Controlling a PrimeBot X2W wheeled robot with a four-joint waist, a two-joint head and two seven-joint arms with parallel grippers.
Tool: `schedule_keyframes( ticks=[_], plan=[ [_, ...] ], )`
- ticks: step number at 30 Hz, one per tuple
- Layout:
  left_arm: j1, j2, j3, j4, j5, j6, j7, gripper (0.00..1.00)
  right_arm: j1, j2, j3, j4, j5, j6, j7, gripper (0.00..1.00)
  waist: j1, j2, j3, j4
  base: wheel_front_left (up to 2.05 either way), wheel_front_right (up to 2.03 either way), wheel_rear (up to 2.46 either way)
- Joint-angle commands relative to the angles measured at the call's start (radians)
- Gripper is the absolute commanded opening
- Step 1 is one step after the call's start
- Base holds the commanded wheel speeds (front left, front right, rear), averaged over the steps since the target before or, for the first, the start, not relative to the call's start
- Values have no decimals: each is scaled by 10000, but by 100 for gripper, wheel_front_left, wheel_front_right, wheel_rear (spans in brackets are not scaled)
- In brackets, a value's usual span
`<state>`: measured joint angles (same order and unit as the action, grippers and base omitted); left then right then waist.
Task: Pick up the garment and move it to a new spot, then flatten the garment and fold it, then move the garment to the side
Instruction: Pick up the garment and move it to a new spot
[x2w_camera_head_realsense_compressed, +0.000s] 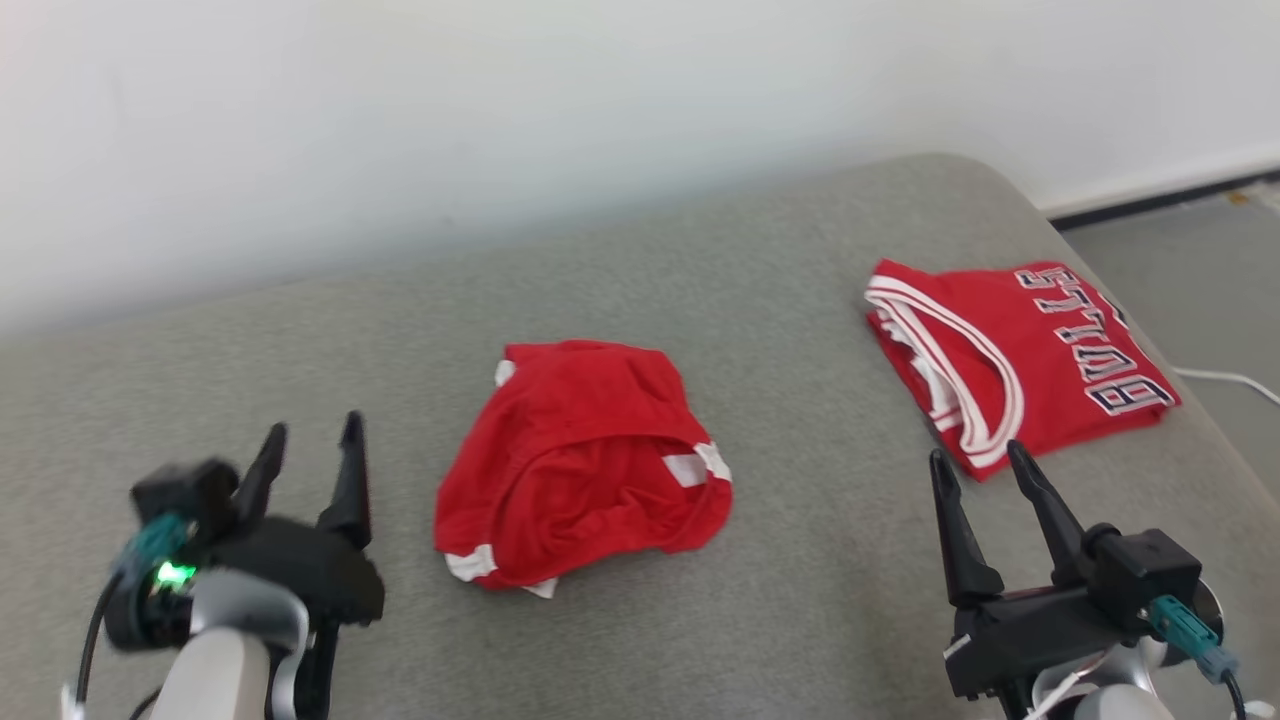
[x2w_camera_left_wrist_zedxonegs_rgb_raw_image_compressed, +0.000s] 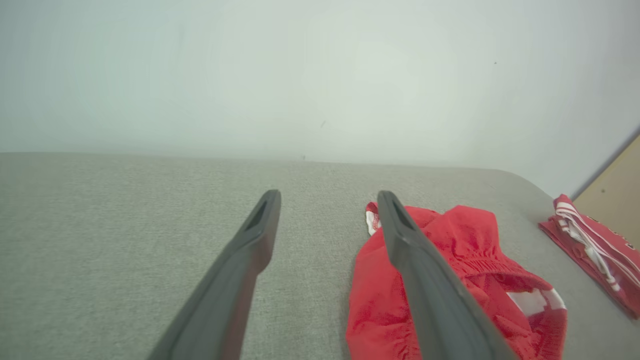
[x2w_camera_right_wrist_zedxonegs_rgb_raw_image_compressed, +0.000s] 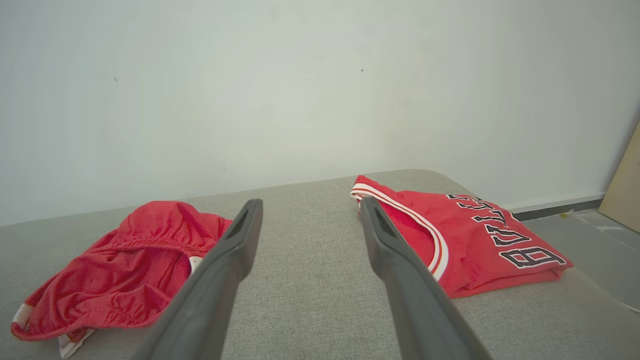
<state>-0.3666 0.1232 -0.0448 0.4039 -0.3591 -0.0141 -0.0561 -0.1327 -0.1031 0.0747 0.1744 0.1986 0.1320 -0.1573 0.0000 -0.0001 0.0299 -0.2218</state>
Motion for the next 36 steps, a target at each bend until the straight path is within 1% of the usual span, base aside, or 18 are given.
schedule_keyframes(
  ticks=[1, 3, 5, 9, 12, 16, 21, 25, 29, 36],
  plan=[
    [312, 21, 78, -102, 44, 62, -344, 100, 204, -28, -66, -44, -61, -29, 35, 100, 0, 1, -486, 603, 0, 0, 0],
    [651, -8, 215, -248, 7, 105, -1025, 100, 296, -114, -135, -61, -66, -29, 31, 100, 0, 1, -561, 777, 0, 0, 0],
    [1026, -38, 286, -363, 15, 56, -1555, 100, 406, -225, -135, -29, -49, -29, -4, 100, 0, 1, -627, 932, 0, 0, 0],
    [1808, -147, 364, -833, 149, -92, -2013, 100, 631, -404, -212, 111, 50, -29, -190, 100, 0, 1, -757, 1215, 0, 0, 0],
    [2209, -154, 420, -1133, 304, -171, -2073, 100, 713, -463, -216, 202, 122, -29, -262, 100, 0, 1, -816, 1308, 0, 0, 0],
    [3019, -282, 749, -2054, 682, -359, -2085, 100, 830, -609, -201, 438, 203, -29, -394, 100, 0, 1, -923, 1460, 0, 0, 0],
    [3856, -425, 1132, -2768, 1078, -567, -2090, 100, 912, -782, -68, 792, 317, -29, -556, 100, 0, 1, -1013, 1522, 0, 0, 0],
    [4418, -506, 1398, -2957, 1349, -613, -2092, 100, 910, -869, 68, 989, 385, -29, -673, 100, 0, 1, -1048, 1534, 0, 0, 0],
    [4778, -583, 1683, -3101, 1492, -536, -2093, 100, 942, -905, 90, 1139, 400, -29, -789, 100, 0, 1, -1065, 1549, 0, 0, 0],
    [5005, -660, 1916, -3096, 1602, -638, -2094, 100, 865, -938, 84, 1257, 423, -29, -883, 100, 0, 1, -1068, 1594, 0, 0, 0]
  ],
)
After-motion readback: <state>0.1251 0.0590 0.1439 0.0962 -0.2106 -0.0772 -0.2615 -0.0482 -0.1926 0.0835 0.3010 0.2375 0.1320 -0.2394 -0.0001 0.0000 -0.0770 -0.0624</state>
